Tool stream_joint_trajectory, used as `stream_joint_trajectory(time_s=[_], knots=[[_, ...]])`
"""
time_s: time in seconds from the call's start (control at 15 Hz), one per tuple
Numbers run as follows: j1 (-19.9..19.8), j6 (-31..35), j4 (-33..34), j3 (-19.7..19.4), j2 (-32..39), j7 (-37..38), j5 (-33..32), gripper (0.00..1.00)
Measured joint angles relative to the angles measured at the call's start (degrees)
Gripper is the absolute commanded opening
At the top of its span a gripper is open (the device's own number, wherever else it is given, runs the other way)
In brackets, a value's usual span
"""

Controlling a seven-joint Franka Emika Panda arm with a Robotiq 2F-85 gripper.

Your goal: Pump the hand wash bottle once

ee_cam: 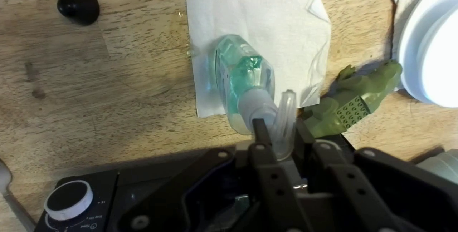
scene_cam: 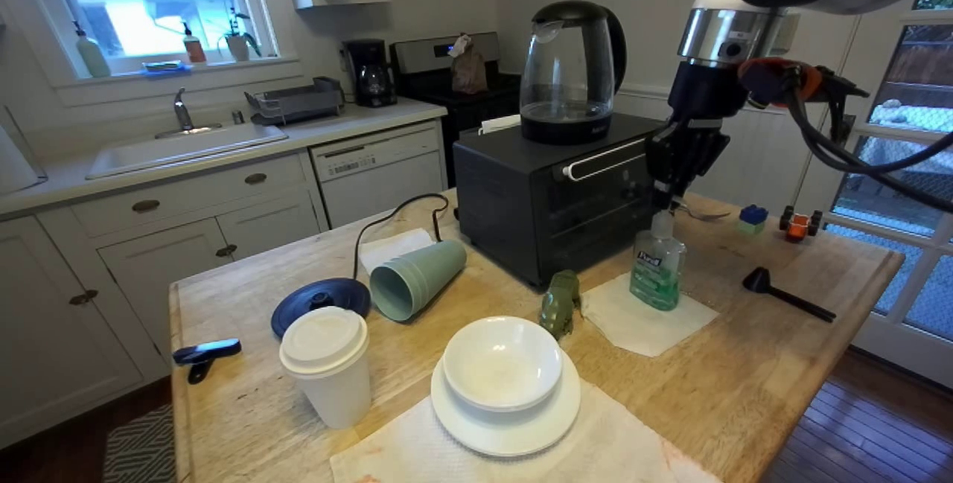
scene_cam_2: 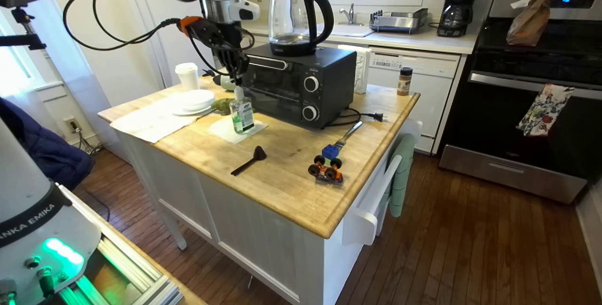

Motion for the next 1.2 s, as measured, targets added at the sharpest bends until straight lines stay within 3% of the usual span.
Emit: stream_joint_trajectory(time_s=[0.13, 0.47, 0.53, 0.6, 0.73, 1.07, 1.2], knots=[[0.0, 0.0, 0.78, 0.0, 0.64, 0.12, 0.02, 0.51], [-0.01, -0.27, 2.5, 0.0, 0.73, 1.59, 0.02, 0.86], [-0.01, -0.72, 2.87, 0.0, 0.55, 2.36, -0.04, 0.59], [0.0, -1.29, 3.18, 0.01, 0.25, 3.6, -0.48, 0.48], [0.03, -2.5, 3.55, 0.09, -0.58, 6.91, -2.41, 0.41], [0.04, -6.41, 3.63, 0.65, -2.7, 15.48, -8.19, 0.05], [0.06, -8.53, 3.65, 0.99, -3.15, 17.6, -9.29, 0.0]])
